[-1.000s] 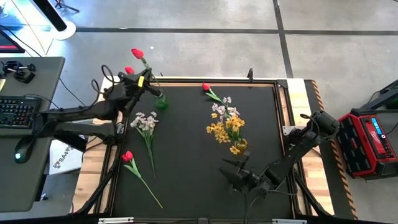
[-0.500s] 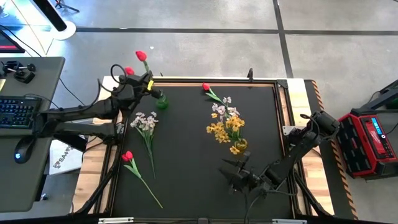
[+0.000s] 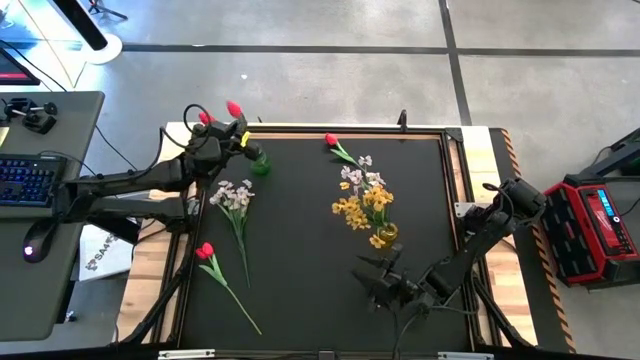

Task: Sort flowers into vase by color
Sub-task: Put the bottom right red tulip in the green vase, then put the bottom red tulip in the green vase

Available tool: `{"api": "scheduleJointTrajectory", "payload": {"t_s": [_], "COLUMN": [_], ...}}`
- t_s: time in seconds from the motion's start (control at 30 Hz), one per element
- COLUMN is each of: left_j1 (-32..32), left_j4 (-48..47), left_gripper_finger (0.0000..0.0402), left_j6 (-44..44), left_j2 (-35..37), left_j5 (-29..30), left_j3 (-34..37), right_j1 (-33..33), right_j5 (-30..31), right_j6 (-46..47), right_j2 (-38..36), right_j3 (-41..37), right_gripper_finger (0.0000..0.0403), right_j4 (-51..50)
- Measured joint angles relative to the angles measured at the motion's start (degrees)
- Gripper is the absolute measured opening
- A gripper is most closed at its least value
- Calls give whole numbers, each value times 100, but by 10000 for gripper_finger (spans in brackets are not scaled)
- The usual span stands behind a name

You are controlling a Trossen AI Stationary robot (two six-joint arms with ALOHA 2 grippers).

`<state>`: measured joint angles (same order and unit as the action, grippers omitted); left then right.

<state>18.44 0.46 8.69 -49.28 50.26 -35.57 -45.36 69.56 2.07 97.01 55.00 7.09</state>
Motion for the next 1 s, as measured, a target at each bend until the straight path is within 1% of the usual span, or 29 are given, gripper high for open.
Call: {"api": "scheduleJointTrajectory", "payload": {"t_s": [0.07, 0.23, 0.33, 0.43, 0.6, 0.83, 0.9, 1.0], "left_j1": [0, -2, -7, -7, -9, -50, -202, -635], "left_j4": [-385, -1961, -2724, -3339, -3782, -4413, -4494, -4605], "left_gripper_finger": [116, 161, 173, 174, 171, 170, 170, 169], "left_j6": [200, 924, 1234, 1464, 1256, 794, 625, 506], "left_j2": [0, -4, -4, -35, -220, -706, -880, -1222], "left_j5": [-38, -34, -60, -83, -128, -126, -120, -118], "left_j3": [-136, -743, -1208, -1701, -2469, -3579, -3885, -4341], "right_j1": [0, 0, 0, 0, 0, 0, 0, 28], "right_j5": [0, 2, 2, 2, 2, -9, -92, -256], "right_j6": [0, -51, -57, -57, -57, -57, -57, -57], "right_j2": [0, 0, 0, 0, 0, 0, 0, 0], "right_j3": [0, 0, 0, 0, 0, 0, 0, 0], "right_gripper_finger": [195, 195, 195, 195, 195, 195, 195, 195], "right_j4": [0, 0, 0, 0, 0, 0, 0, 0]}}
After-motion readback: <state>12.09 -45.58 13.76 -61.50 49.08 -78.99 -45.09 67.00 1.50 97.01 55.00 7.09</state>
